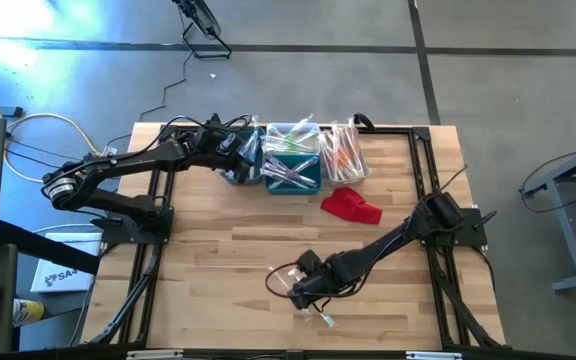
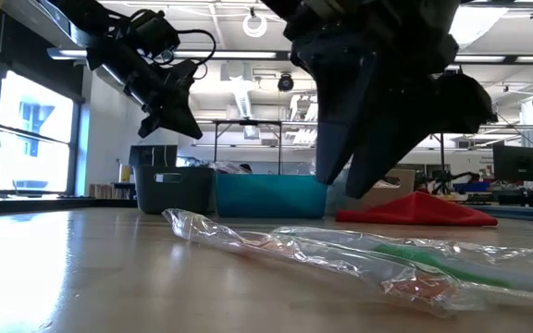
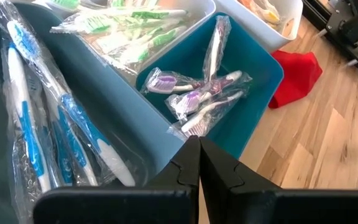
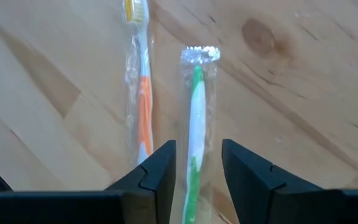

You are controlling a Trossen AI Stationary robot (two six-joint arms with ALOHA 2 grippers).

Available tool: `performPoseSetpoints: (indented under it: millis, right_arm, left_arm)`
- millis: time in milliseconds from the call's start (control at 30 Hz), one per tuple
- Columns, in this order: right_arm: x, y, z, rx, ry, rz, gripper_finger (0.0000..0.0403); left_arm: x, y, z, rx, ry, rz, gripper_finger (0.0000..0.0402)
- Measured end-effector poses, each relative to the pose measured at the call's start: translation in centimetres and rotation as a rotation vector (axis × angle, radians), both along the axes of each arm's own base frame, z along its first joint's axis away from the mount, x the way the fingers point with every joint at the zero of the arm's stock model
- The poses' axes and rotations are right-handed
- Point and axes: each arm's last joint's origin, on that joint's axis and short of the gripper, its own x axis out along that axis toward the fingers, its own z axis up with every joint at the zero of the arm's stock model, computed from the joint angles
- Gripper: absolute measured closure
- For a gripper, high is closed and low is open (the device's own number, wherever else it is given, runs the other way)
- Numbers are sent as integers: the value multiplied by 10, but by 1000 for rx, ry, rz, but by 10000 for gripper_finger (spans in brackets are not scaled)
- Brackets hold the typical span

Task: Pick & Place Toothbrushes
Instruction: Put the green toothbrush into the transparent bin

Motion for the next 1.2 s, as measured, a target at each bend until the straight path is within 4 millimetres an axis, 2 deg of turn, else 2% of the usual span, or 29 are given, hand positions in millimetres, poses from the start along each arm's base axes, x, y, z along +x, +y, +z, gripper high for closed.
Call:
performPoseSetpoints:
  millis: [100, 533, 833, 967, 1200]
  right_arm:
    - [0, 0, -1, -1, -3, 2, 280]
    - [6, 8, -29, 62, 66, 66, 280]
    - [5, 9, -33, 45, 86, 62, 282]
    - [5, 7, -33, 46, 88, 52, 303]
    - [7, 1, -35, 46, 101, 51, 372]
  left_arm:
    - [0, 0, 0, 0, 1, 1, 402]
    - [0, 0, 0, 3, 2, 4, 402]
    - [0, 1, 0, 20, 5, 26, 402]
    - [0, 1, 0, 20, 6, 26, 402]
    - [0, 1, 0, 15, 14, 25, 402]
